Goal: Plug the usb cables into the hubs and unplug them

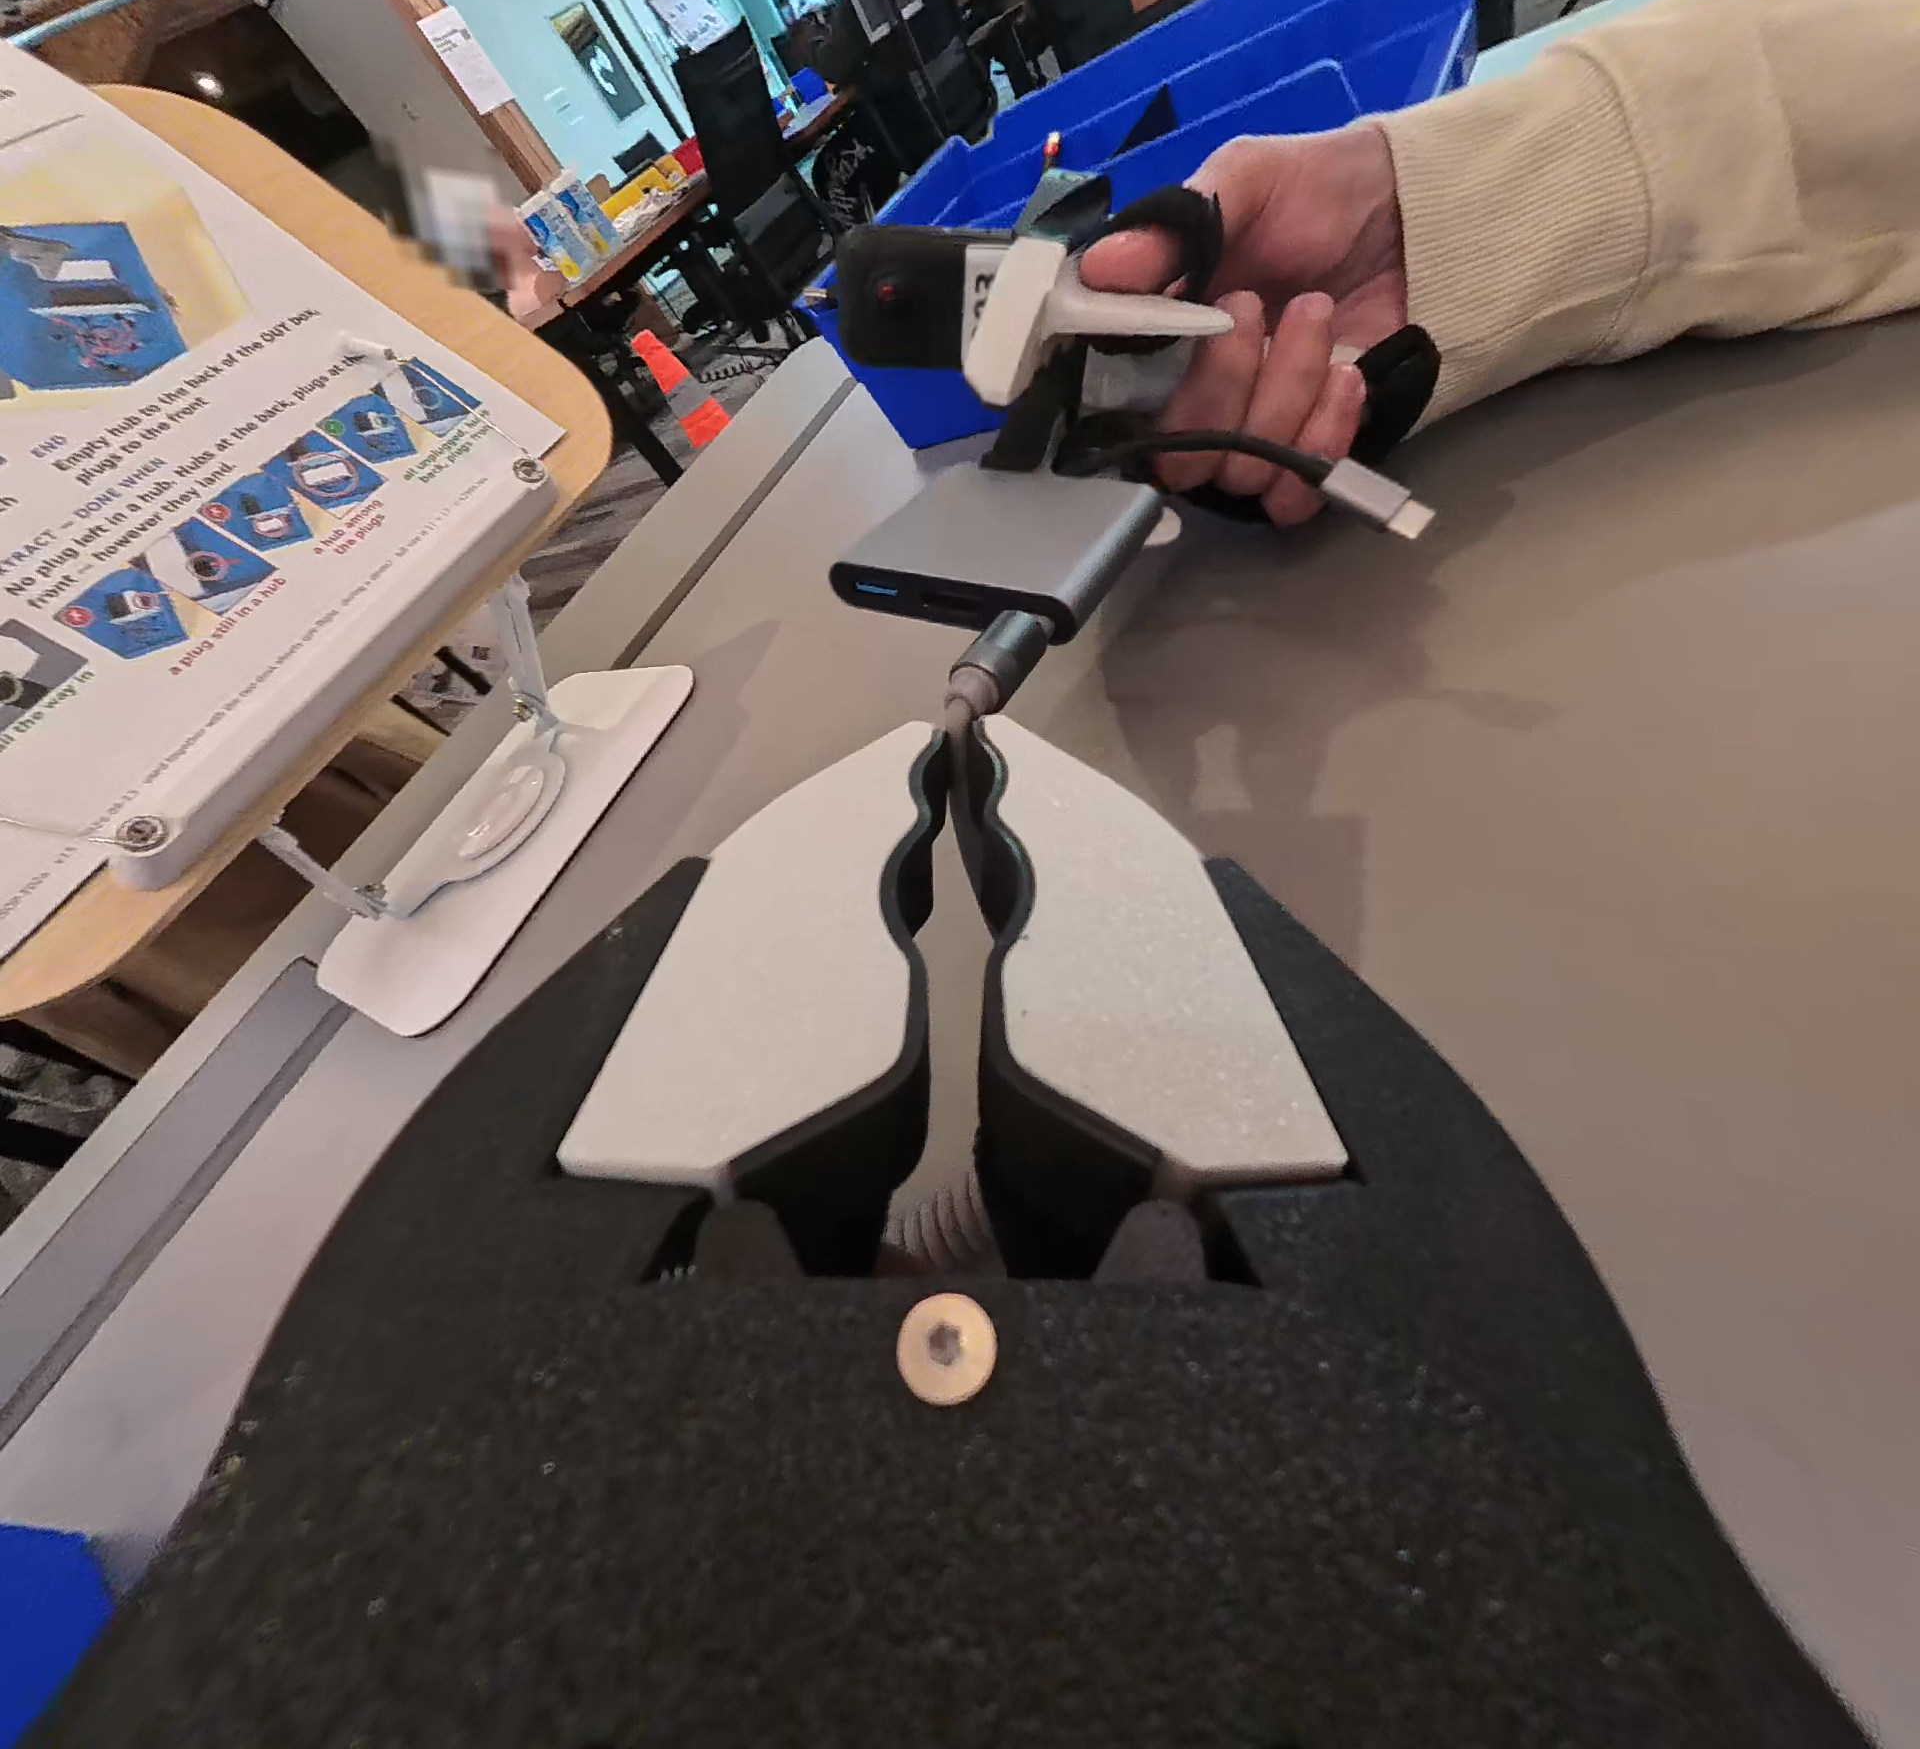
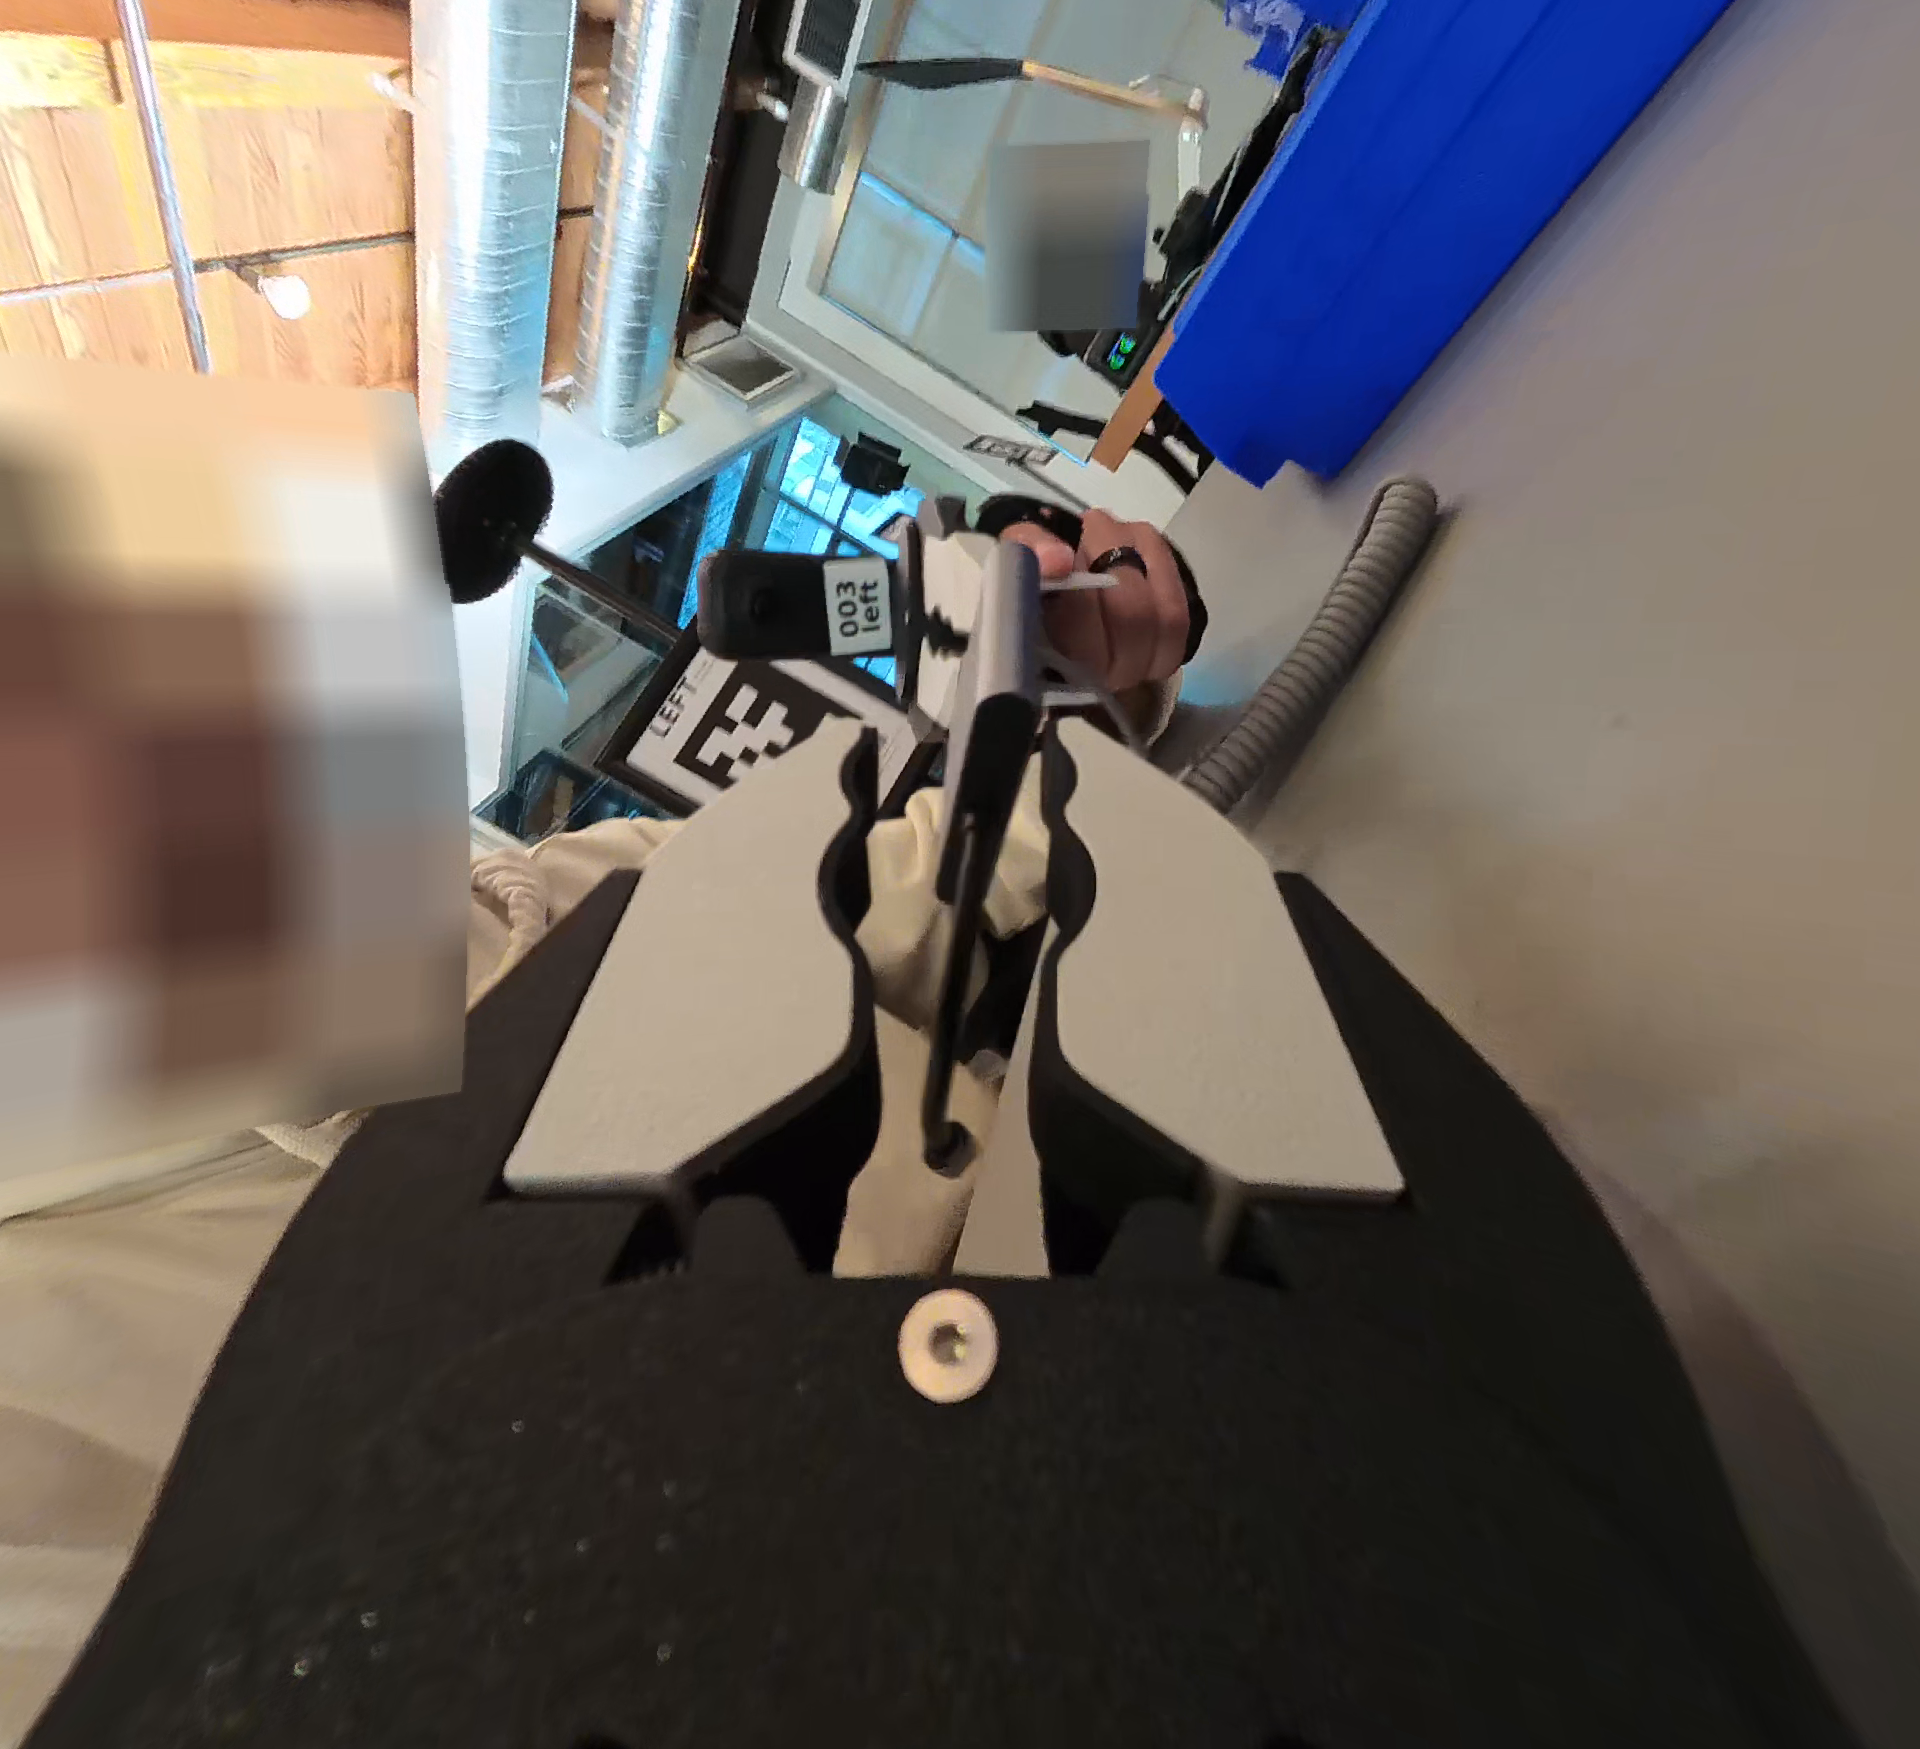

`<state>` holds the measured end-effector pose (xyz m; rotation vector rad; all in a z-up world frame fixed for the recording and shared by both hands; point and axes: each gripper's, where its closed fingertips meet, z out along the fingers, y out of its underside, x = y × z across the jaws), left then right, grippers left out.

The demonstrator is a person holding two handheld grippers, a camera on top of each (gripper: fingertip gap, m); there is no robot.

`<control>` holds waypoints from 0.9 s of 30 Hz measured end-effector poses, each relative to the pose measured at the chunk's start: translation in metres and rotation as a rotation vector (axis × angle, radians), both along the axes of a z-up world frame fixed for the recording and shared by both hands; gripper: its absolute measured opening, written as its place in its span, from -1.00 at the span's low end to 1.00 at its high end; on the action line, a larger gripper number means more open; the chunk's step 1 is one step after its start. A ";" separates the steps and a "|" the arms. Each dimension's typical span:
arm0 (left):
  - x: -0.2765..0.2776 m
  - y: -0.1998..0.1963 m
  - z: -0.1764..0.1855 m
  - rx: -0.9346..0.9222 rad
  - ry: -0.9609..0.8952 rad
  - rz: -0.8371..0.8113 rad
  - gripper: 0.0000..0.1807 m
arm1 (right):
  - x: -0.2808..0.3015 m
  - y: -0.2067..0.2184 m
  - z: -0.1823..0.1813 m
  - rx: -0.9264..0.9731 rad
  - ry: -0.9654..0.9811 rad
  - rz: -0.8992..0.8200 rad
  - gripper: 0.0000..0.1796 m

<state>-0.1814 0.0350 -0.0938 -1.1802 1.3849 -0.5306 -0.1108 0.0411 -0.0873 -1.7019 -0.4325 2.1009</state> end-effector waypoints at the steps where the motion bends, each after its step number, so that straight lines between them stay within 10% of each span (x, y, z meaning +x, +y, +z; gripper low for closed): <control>1: 0.001 0.000 -0.002 -0.002 0.007 -0.002 -0.97 | -0.003 -0.004 -0.002 -0.007 -0.005 0.028 -0.66; 17: 0.009 -0.004 -0.005 -0.035 -0.005 0.001 -0.95 | -0.009 -0.007 -0.009 0.019 -0.044 0.046 -0.86; 20: 0.005 -0.006 -0.001 -0.101 -0.031 -0.002 -0.59 | -0.009 -0.007 -0.012 0.011 -0.056 0.050 -0.86; 27: -0.020 -0.004 0.010 -0.171 -0.164 0.116 -0.50 | -0.002 -0.005 -0.011 0.027 -0.063 0.026 -0.86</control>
